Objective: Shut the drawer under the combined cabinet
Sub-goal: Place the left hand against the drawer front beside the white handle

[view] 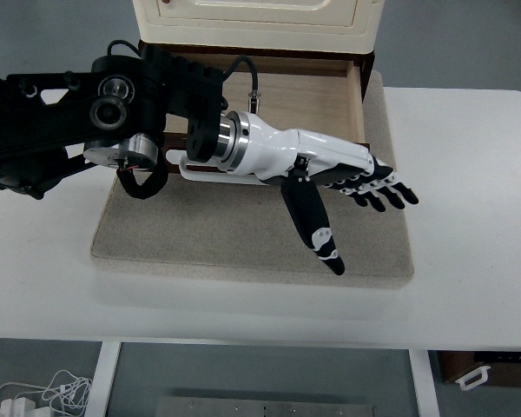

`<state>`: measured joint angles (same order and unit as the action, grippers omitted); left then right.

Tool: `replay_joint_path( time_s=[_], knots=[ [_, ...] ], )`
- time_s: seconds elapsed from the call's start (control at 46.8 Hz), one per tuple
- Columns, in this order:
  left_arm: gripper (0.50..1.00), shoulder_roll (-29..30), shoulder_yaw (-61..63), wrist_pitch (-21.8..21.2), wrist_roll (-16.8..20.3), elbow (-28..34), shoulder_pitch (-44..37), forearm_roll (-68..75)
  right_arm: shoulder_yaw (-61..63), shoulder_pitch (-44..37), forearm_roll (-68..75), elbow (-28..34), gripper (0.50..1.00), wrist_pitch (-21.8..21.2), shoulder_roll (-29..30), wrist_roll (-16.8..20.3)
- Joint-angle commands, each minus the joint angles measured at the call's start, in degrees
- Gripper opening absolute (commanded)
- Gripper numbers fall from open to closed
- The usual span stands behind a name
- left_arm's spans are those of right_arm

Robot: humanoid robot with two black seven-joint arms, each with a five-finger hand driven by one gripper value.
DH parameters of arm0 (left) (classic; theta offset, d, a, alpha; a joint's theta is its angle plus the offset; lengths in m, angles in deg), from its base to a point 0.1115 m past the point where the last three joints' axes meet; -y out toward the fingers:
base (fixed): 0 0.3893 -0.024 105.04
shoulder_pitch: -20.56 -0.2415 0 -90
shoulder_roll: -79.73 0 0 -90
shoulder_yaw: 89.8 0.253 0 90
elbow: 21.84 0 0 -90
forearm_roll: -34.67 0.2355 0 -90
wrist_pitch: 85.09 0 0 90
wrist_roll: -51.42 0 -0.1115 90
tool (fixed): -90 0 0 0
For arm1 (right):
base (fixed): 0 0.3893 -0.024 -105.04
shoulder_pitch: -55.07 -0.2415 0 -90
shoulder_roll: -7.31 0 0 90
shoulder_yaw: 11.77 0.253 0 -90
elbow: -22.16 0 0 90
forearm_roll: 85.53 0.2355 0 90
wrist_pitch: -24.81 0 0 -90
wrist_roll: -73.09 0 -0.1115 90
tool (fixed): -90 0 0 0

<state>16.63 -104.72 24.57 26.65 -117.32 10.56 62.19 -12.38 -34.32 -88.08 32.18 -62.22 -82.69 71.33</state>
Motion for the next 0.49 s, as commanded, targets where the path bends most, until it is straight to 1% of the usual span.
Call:
replay_joint_path(
  time_s=[0.0, 0.171, 0.278, 0.47],
  knots=[
    [0.996, 0.61, 1.65, 2.3, -3.18, -0.58, -0.02, 0.08, 0.0, 0.01, 0.0, 0.0, 0.952, 0.02, 0.0, 0.0],
    [0.996, 1.22, 3.14, 5.47, -7.84, -1.2, -0.02, 0.17, 0.0, 0.01, 0.0, 0.0, 0.952, 0.02, 0.0, 0.0],
    [0.999, 1.13, 4.2, 6.35, -10.23, -1.38, 0.06, 0.08, 0.0, 0.01, 0.0, 0.0, 0.952, 0.02, 0.0, 0.0],
    [0.999, 1.22, 5.87, 8.02, -10.23, -1.11, 0.15, -0.01, 0.0, 0.01, 0.0, 0.0, 0.952, 0.02, 0.0, 0.0]
  ],
)
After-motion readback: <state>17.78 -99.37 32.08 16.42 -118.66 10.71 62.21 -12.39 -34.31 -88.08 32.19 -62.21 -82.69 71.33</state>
